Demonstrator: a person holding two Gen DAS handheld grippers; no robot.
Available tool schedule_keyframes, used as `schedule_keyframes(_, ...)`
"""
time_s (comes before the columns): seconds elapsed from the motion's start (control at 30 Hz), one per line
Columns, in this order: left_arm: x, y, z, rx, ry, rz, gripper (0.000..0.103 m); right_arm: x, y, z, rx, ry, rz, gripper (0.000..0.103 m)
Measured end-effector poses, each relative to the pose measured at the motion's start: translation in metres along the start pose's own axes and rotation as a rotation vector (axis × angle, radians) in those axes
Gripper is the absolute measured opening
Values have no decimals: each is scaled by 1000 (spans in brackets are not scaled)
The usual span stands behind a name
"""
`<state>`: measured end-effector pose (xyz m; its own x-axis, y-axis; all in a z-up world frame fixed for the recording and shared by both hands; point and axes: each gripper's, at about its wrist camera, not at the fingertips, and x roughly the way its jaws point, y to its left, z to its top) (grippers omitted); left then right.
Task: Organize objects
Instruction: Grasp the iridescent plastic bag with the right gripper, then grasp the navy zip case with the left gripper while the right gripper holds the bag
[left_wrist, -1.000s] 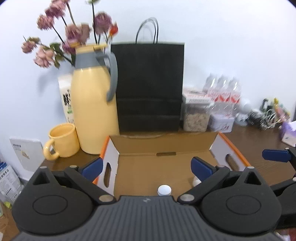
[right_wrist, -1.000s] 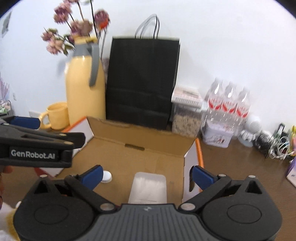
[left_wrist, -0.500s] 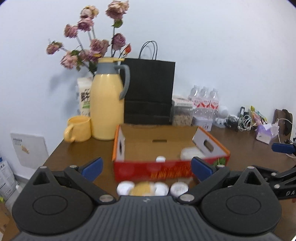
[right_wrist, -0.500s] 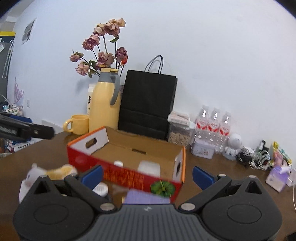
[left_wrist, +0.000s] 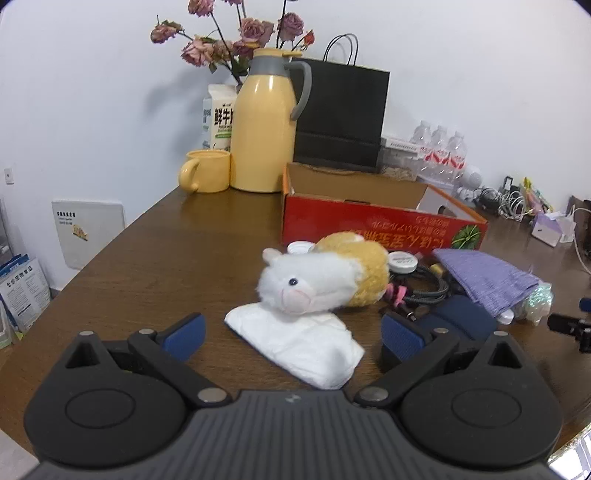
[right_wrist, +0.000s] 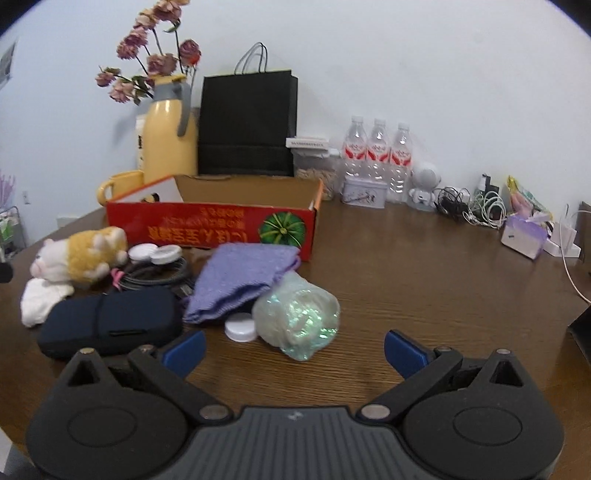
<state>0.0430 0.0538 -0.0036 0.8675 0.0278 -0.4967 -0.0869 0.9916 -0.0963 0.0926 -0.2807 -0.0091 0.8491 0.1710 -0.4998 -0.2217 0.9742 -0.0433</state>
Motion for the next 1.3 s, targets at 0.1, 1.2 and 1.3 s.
schedule_keyframes(0.1, 0, 0, 0, -4, -4, -3, 103, 9, 1, 6, -26, -1, -9, 103)
schedule_keyframes(1.2, 24, -56, 5, 127, 65, -175, 103, 8, -30, 17, 22, -47, 0, 42)
schedule_keyframes(1.3, 42, -76, 5, 182, 107, -224, 103, 1, -27, 21, 5, -65, 12, 42)
